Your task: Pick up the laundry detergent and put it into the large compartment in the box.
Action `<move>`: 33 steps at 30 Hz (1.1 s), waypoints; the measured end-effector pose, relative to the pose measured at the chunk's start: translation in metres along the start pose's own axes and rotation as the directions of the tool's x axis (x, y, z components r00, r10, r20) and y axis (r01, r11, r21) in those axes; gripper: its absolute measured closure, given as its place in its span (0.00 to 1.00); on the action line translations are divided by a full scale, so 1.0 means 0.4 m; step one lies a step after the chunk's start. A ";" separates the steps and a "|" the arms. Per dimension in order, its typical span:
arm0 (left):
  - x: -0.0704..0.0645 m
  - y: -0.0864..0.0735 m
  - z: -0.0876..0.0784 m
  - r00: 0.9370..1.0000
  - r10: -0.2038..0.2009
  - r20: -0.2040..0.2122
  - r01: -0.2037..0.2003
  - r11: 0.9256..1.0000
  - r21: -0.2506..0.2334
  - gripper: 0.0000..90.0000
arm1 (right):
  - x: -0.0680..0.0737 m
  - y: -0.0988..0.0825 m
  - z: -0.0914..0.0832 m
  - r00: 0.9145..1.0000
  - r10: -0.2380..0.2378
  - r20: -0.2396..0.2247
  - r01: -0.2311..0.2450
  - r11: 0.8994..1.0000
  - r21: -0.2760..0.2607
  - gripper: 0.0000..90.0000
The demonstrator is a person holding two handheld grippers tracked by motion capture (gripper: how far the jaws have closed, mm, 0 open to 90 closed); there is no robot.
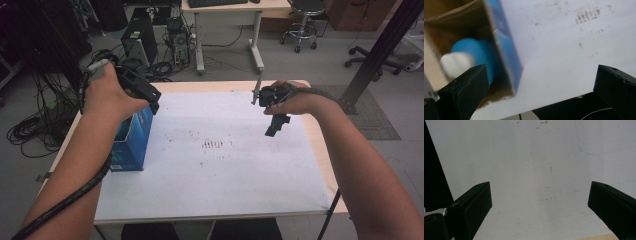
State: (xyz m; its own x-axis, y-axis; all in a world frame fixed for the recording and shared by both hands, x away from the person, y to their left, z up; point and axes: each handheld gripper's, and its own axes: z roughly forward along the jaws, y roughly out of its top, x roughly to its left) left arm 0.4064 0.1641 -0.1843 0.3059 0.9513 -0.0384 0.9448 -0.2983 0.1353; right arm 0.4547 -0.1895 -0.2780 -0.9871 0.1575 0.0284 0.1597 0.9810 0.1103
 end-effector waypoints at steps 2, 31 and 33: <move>-0.026 0.004 0.003 0.998 0.062 0.011 -0.062 0.998 -0.004 0.00 | 0.000 -0.002 0.001 1.000 0.001 0.000 -0.001 1.000 0.001 0.06; -0.234 0.016 0.057 0.777 0.623 0.087 -0.626 0.780 -0.002 0.00 | -0.007 -0.023 0.006 1.000 0.012 -0.006 -0.012 1.000 0.005 0.06; -0.237 0.016 0.057 0.768 0.634 0.095 -0.637 0.771 -0.001 0.00 | -0.006 -0.023 0.006 1.000 0.010 -0.008 -0.009 1.000 0.004 0.06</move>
State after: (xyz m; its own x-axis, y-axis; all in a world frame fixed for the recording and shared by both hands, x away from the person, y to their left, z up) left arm 0.3860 0.0703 -0.2025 0.8448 0.5338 -0.0380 0.5338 -0.8356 0.1299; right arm 0.4556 -0.1985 -0.2814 -0.9854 0.1659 0.0376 0.1690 0.9799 0.1061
